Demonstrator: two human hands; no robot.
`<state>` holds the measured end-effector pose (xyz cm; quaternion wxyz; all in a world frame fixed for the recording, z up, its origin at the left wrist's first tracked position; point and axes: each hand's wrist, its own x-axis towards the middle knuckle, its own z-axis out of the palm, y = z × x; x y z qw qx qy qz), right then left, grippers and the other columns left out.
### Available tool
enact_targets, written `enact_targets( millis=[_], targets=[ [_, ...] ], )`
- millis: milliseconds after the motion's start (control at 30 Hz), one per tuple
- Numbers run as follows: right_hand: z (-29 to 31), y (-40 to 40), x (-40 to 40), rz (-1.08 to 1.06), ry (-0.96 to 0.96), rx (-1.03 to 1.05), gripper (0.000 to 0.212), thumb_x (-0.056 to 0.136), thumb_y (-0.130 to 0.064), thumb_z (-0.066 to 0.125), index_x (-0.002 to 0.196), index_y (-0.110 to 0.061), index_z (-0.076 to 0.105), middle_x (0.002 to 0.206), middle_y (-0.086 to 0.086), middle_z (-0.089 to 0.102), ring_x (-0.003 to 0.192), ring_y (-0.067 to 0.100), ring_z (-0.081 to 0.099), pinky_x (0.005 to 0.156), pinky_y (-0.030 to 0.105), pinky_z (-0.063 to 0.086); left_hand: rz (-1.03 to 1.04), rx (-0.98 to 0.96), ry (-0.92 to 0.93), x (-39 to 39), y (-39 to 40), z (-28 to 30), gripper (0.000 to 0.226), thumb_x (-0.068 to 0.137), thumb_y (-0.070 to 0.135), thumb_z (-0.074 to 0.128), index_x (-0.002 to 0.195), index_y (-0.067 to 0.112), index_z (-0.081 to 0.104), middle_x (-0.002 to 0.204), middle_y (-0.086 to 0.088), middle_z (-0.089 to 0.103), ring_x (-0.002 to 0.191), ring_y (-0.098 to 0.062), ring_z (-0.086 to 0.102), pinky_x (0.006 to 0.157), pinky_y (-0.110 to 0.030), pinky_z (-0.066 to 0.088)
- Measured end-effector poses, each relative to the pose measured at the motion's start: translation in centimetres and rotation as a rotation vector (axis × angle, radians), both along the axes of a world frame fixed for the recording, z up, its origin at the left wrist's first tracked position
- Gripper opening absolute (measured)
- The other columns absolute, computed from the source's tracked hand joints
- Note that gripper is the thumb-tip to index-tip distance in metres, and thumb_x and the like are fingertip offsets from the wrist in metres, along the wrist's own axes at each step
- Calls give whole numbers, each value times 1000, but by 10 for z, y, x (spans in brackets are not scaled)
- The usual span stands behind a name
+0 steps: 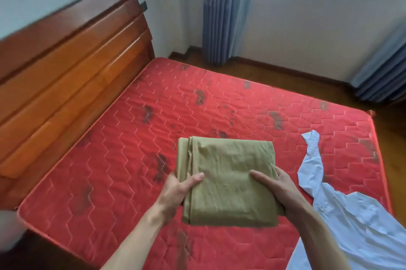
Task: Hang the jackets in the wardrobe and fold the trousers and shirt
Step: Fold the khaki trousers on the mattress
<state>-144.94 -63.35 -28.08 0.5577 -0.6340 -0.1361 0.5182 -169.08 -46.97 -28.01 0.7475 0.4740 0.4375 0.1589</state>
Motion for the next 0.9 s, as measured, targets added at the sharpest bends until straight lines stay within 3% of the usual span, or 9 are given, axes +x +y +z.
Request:
enact_targets(
  millis=[200, 333, 467, 567, 900],
  targets=[
    [31, 11, -21, 210, 70, 50, 48, 74, -39, 95, 111, -15, 79, 121, 20, 75, 110, 37, 74, 82, 39, 63, 171, 64, -123, -52, -21, 21, 39, 80, 33, 86, 114, 15, 79, 117, -19, 76, 109, -37, 74, 82, -37, 63],
    [52, 33, -66, 307, 23, 79, 40, 80, -44, 90, 113, -25, 78, 122, 12, 76, 113, 32, 74, 95, 52, 61, 256, 155, -129, -95, -17, 44, 45, 76, 40, 88, 115, 18, 79, 117, -18, 76, 110, -37, 74, 88, -44, 63],
    [71, 69, -120, 401, -50, 129, 33, 83, -46, 87, 109, -30, 78, 119, 10, 78, 110, 30, 75, 97, 55, 59, 337, 204, -128, -157, -9, 68, 48, 74, 44, 90, 117, 25, 77, 120, -13, 76, 113, -33, 73, 91, -43, 61],
    [80, 99, -169, 506, -76, 172, 39, 84, -50, 86, 114, -27, 77, 119, 10, 77, 110, 31, 75, 96, 55, 60, 391, 205, -120, -220, -9, 80, 45, 78, 43, 89, 120, 31, 75, 125, -10, 75, 116, -30, 72, 97, -47, 57],
    [90, 181, -405, 826, -28, 207, 45, 81, -47, 89, 113, -17, 78, 117, 14, 78, 108, 34, 75, 90, 48, 63, 819, 258, -56, -448, -43, 99, 47, 79, 38, 85, 123, 28, 72, 123, -6, 76, 112, -25, 74, 90, -40, 58]
  ],
)
